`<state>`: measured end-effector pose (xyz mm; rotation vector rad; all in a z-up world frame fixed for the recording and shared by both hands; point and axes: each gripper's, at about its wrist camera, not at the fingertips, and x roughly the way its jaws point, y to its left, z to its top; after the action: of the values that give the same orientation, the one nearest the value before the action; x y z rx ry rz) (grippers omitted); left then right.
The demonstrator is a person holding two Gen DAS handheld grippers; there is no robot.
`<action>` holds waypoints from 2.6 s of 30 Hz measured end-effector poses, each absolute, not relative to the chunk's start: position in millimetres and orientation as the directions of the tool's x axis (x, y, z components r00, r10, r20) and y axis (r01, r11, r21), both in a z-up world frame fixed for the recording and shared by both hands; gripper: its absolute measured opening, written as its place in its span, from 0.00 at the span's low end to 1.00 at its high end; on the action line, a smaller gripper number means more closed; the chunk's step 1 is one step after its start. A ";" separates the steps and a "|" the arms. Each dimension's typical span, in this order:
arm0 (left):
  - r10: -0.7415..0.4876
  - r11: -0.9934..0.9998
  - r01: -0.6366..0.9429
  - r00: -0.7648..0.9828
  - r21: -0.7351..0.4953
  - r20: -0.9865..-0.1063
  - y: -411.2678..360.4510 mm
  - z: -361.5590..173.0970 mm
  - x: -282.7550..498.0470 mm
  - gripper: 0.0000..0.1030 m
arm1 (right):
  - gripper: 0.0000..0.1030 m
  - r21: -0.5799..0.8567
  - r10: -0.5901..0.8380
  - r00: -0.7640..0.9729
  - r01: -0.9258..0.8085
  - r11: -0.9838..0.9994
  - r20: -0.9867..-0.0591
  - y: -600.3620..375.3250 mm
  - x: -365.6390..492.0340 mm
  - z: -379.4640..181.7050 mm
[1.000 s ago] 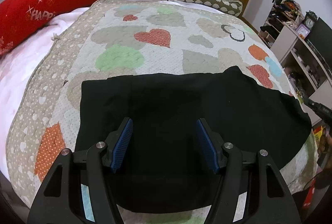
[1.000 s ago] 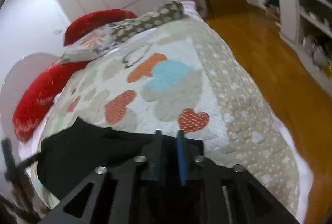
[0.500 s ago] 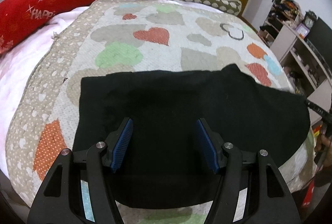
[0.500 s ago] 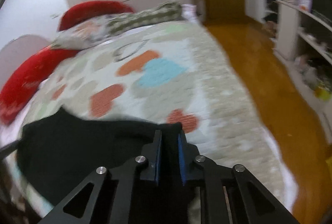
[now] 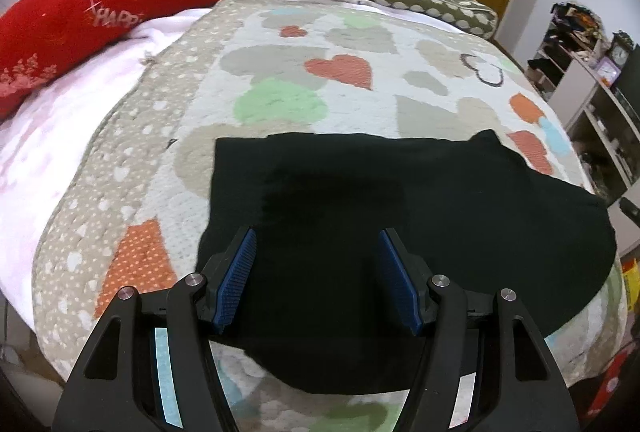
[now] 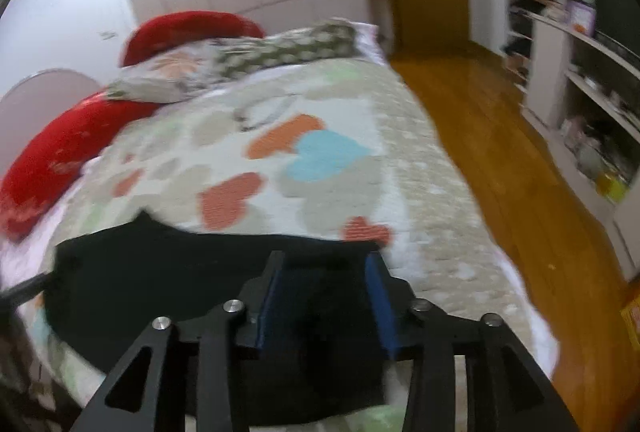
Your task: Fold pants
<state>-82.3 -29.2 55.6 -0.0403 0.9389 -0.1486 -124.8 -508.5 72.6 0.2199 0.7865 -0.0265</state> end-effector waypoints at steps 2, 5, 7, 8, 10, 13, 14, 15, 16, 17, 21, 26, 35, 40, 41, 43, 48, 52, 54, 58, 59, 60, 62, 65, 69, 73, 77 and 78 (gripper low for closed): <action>-0.135 0.991 0.097 0.580 -0.097 -0.803 -26.3 53.8 -82.7 0.61 | 0.39 0.201 0.100 0.697 0.065 0.977 -0.710 -494.3 -125.0 69.4; -0.131 0.991 0.095 0.582 -0.092 -0.803 -25.6 53.8 -86.4 0.61 | 0.39 0.192 0.128 0.668 0.023 0.981 -0.733 -475.6 -121.8 58.1; -0.123 0.992 0.100 0.589 -0.079 -0.799 -27.0 54.9 -90.6 0.61 | 0.39 0.189 0.136 0.637 0.016 0.982 -0.759 -468.7 -120.0 48.5; -0.118 0.992 0.101 0.593 -0.072 -0.796 -27.7 55.0 -91.7 0.61 | 0.39 0.192 0.138 0.629 0.018 0.981 -0.765 -468.5 -120.9 44.5; -0.111 0.993 0.105 0.596 -0.060 -0.795 -29.0 54.0 -93.2 0.61 | 0.39 0.195 0.133 0.623 0.032 0.980 -0.771 -471.3 -124.6 39.6; -0.117 0.992 0.106 0.586 -0.067 -0.802 -28.7 48.9 -91.0 0.61 | 0.39 0.205 0.123 0.610 0.066 0.977 -0.783 -482.8 -132.1 33.0; -0.116 0.992 0.104 0.584 -0.068 -0.803 -28.1 46.4 -89.9 0.61 | 0.39 0.209 0.123 0.608 0.072 0.975 -0.785 -486.5 -134.7 30.8; -0.112 0.993 0.101 0.584 -0.065 -0.804 -27.6 43.9 -89.4 0.61 | 0.39 0.221 0.133 0.606 0.074 0.972 -0.784 -490.1 -137.5 28.1; -0.108 0.993 0.097 0.583 -0.063 -0.805 -26.9 40.3 -87.9 0.61 | 0.39 0.240 0.147 0.603 0.076 0.968 -0.784 -493.3 -139.7 24.5; -0.109 0.993 0.096 0.583 -0.065 -0.805 -26.2 38.3 -87.0 0.61 | 0.39 0.257 0.160 0.599 0.080 0.963 -0.785 -495.9 -141.0 18.9; -0.119 0.992 0.098 0.588 -0.076 -0.800 -24.6 33.9 -84.2 0.67 | 0.39 0.258 0.160 0.603 0.080 0.963 -0.782 -493.1 -140.4 11.1; -0.108 0.993 0.097 0.587 -0.063 -0.802 -24.4 42.4 -88.4 0.67 | 0.39 0.245 0.151 0.609 0.073 0.967 -0.778 -491.3 -146.7 31.8; -0.171 0.985 0.131 0.623 -0.114 -0.763 -31.9 69.5 -99.6 0.67 | 0.40 0.223 0.095 0.635 0.124 0.967 -0.767 -512.0 -161.3 46.8; -0.246 0.966 0.215 0.578 -0.146 -0.778 -65.5 68.7 -96.4 0.67 | 0.40 0.224 0.105 0.581 0.137 0.965 -0.807 -514.1 -152.4 19.7; -0.261 0.960 0.234 0.562 -0.152 -0.784 -73.4 67.1 -95.2 0.67 | 0.40 0.231 0.108 0.596 0.134 0.964 -0.796 -515.2 -154.4 19.2; -0.297 0.944 0.286 0.530 -0.163 -0.794 -96.6 64.9 -92.9 0.67 | 0.40 0.257 0.122 0.604 0.142 0.956 -0.788 -518.8 -157.8 22.0; -0.415 0.870 0.444 0.430 -0.212 -0.802 -164.7 65.7 -85.9 0.67 | 0.42 0.312 0.153 0.632 0.148 0.938 -0.760 -530.5 -177.8 37.0; -0.536 0.754 0.590 0.298 -0.288 -0.790 -236.9 69.2 -73.6 0.67 | 0.45 0.339 0.166 0.621 0.171 0.925 -0.766 -537.9 -193.3 29.7; -0.567 0.712 0.634 0.262 -0.304 -0.781 -266.7 71.4 -67.9 0.67 | 0.45 0.374 0.187 0.618 0.188 0.908 -0.764 -542.8 -198.3 21.5; -0.620 0.627 0.685 0.150 -0.372 -0.770 -330.6 67.6 -52.0 0.67 | 0.47 0.452 0.224 0.658 0.199 0.869 -0.719 -549.7 -204.5 15.9; -0.623 0.606 0.701 0.123 -0.376 -0.773 -348.1 65.3 -49.1 0.67 | 0.48 0.464 0.231 0.663 0.198 0.864 -0.712 -550.1 -204.0 15.2; -0.619 0.594 0.715 0.113 -0.369 -0.777 -361.0 64.0 -47.9 0.67 | 0.49 0.475 0.240 0.667 0.193 0.859 -0.705 -550.3 -203.3 14.4; -0.610 0.562 0.749 0.089 -0.351 -0.788 -389.6 61.1 -43.7 0.67 | 0.51 0.484 0.254 0.671 0.177 0.857 -0.696 -547.8 -200.7 12.2; -0.611 0.509 0.774 0.015 -0.378 -0.792 -419.9 53.5 -31.6 0.67 | 0.54 0.477 0.259 0.678 0.153 0.865 -0.688 -541.3 -199.8 7.6; -0.561 0.471 0.811 -0.028 -0.347 -0.827 -449.9 39.7 -27.3 0.67 | 0.64 0.483 0.264 0.708 0.124 0.867 -0.655 -536.5 -200.1 4.9; -0.538 0.408 0.866 -0.029 -0.290 -0.843 -472.7 31.0 -35.2 0.67 | 0.71 0.450 0.242 0.720 0.109 0.886 -0.651 -529.1 -193.4 2.7; -0.517 0.360 0.909 0.005 -0.212 -0.856 -480.3 24.6 -45.0 0.66 | 0.69 0.398 0.185 0.748 0.114 0.910 -0.637 -520.7 -187.1 -0.7; -0.520 0.352 0.913 0.008 -0.205 -0.854 -480.8 23.5 -45.7 0.63 | 0.66 0.381 0.170 0.753 0.115 0.917 -0.636 -519.3 -185.4 -1.4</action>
<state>-45.7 -480.8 23.4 0.4747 1.0457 -1.1873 -185.4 -519.3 -1.4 0.4177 0.7237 0.0311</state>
